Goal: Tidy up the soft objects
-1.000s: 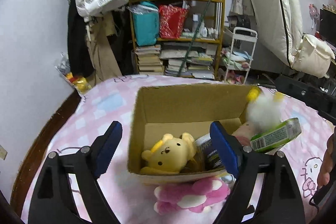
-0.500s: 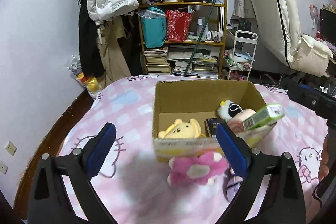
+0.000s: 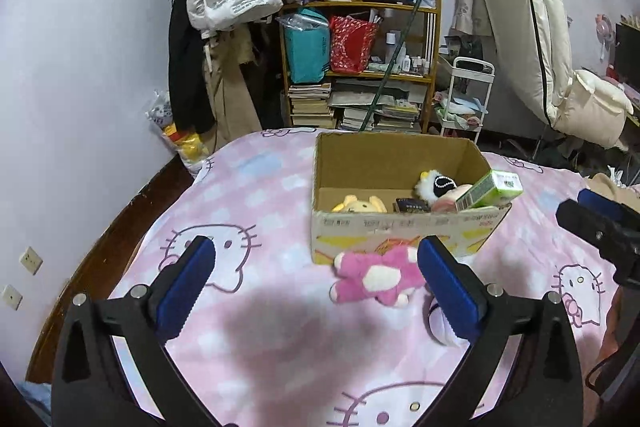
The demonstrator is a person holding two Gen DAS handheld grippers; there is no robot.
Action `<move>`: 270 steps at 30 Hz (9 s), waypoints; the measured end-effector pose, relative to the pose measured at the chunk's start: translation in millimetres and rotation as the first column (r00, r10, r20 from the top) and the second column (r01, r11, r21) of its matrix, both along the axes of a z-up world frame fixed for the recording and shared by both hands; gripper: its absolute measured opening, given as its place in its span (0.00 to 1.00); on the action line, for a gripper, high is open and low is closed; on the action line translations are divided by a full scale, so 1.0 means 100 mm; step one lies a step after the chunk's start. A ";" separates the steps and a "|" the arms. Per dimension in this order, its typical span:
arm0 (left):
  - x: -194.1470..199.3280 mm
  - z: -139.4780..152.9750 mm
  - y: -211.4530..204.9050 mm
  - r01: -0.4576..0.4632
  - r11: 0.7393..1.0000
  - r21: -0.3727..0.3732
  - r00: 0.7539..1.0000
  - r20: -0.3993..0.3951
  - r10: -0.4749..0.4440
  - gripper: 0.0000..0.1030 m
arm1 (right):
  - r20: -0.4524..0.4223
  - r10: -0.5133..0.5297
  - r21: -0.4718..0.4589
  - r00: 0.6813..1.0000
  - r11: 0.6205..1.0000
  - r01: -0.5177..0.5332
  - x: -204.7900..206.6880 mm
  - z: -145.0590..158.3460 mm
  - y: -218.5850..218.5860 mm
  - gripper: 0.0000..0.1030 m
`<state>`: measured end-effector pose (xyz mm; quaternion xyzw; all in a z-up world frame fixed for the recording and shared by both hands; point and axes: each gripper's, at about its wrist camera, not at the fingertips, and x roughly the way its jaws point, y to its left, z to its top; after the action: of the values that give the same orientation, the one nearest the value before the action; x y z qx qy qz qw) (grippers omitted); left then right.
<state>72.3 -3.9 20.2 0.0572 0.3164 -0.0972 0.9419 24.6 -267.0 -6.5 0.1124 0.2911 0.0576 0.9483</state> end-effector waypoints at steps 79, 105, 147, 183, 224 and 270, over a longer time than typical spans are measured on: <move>1.23 -1.37 -0.75 0.209 0.975 -0.071 0.898 -0.382 -0.220 0.99 | -0.477 0.152 0.013 0.866 0.986 -0.166 1.07 -1.59 0.69 0.84; 1.07 -1.37 -0.58 0.095 0.990 -0.107 0.913 -0.387 -0.129 0.84 | -0.427 0.151 0.035 0.892 0.988 -0.151 0.95 -1.43 0.38 0.53; 0.98 -1.63 -0.76 0.195 0.974 -0.114 0.879 -0.421 -0.225 0.80 | -0.401 0.121 0.008 0.908 0.992 -0.129 0.74 -1.43 0.22 0.51; -0.10 -0.25 -0.34 0.146 0.988 -0.042 0.987 0.066 -0.143 0.46 | 0.045 -0.051 -0.028 0.998 0.998 0.052 -0.04 -0.17 -0.07 0.49; 1.23 -0.25 -0.74 0.193 0.979 -0.060 0.976 0.114 -0.185 0.51 | 0.085 0.066 0.034 0.994 0.997 -0.070 1.37 -0.17 -0.19 0.52; -0.92 0.50 0.12 0.001 0.997 -0.077 0.947 0.320 0.024 0.99 | 0.305 -0.044 -0.130 0.951 0.988 0.087 -0.64 0.68 -0.25 1.00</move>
<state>-19.8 8.4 70.4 0.0347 0.1557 -0.0929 0.9828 -39.7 -291.9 61.8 0.0441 0.1425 0.0217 0.9886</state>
